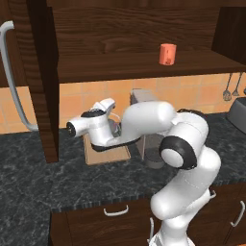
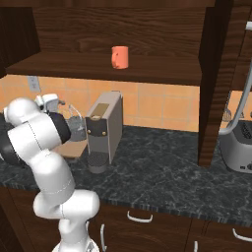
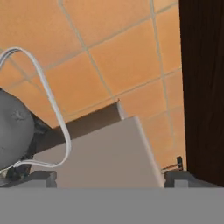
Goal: Pick the kettle from the counter and place it on the tray. Then pick the mug from the cabinet and place it on the tray. Then close the cabinet doors.
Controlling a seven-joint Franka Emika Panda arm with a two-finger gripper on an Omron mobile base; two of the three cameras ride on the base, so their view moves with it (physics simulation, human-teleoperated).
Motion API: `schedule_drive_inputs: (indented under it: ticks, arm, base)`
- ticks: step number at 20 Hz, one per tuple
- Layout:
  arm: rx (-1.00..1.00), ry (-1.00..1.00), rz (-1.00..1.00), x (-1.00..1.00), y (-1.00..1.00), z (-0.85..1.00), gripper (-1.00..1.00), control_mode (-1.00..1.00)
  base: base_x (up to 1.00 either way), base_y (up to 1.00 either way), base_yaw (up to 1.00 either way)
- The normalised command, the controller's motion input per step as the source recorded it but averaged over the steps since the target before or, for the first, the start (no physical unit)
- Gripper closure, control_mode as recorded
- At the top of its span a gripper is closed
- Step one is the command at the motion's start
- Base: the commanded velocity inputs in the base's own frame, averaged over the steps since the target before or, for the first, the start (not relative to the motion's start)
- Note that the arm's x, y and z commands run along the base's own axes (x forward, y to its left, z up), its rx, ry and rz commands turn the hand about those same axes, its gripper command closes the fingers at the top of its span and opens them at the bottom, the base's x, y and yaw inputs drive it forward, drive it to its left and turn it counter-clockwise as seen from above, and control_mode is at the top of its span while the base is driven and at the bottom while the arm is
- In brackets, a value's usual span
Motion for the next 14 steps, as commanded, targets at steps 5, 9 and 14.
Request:
schedule_drive_inputs:
  ticks: [5, 9, 14]
  arm:
    - [0.08, -0.04, -0.13, -1.0, -0.48, 0.8, -1.0, -1.0]
    - [0.11, -0.01, -0.11, -1.0, -0.66, 0.69, -1.0, -1.0]
    - [0.18, 0.0, -0.01, -0.43, -0.51, 0.11, -1.0, -1.0]
  base:
    - [0.0, 0.0, 0.0]
    - [0.0, 0.0, 0.0]
    - [0.0, 0.0, 0.0]
